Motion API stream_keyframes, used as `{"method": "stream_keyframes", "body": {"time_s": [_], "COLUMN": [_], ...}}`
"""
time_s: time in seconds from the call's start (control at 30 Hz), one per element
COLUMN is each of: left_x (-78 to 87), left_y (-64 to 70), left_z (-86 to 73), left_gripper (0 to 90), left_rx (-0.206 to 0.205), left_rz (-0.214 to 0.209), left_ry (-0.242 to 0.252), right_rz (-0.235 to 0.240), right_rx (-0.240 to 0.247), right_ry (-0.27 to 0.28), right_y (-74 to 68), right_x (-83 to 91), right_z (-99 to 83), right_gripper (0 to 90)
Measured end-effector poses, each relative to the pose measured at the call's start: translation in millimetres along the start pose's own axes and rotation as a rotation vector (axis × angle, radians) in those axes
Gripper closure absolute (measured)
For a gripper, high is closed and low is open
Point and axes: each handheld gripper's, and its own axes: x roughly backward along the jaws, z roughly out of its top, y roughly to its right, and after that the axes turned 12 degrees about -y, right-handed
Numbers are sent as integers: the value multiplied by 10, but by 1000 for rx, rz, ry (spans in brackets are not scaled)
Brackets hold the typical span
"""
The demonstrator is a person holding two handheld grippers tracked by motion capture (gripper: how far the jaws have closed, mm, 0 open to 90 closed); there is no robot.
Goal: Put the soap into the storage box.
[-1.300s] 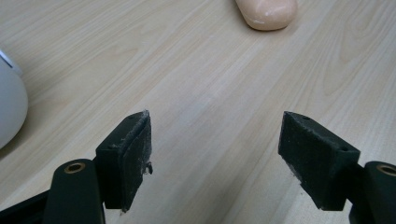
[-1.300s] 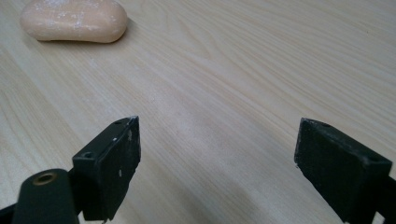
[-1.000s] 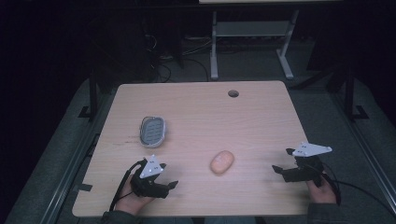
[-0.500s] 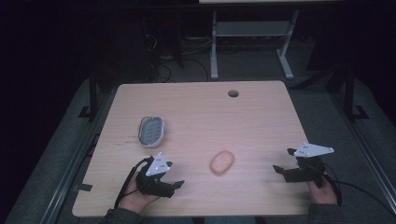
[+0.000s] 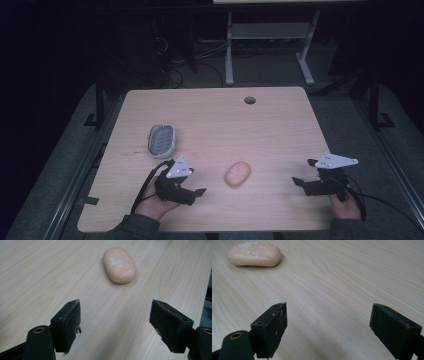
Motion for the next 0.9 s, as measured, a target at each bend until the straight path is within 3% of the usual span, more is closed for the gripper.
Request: {"method": "stream_keyframes", "body": {"time_s": [0.2,0.9], "left_x": [-49,-245], "left_y": [39,124], "left_z": [136,421], "left_gripper": [244,235], "left_rx": [-33,-56], "left_rz": [-13,-27], "left_ry": [-12,-52], "right_rz": [4,8], "right_rx": [4,4], "right_ry": [-1,0], "right_y": [-18,-7], "right_x": [2,-6], "right_z": [7,8], "right_gripper": [140,140]}}
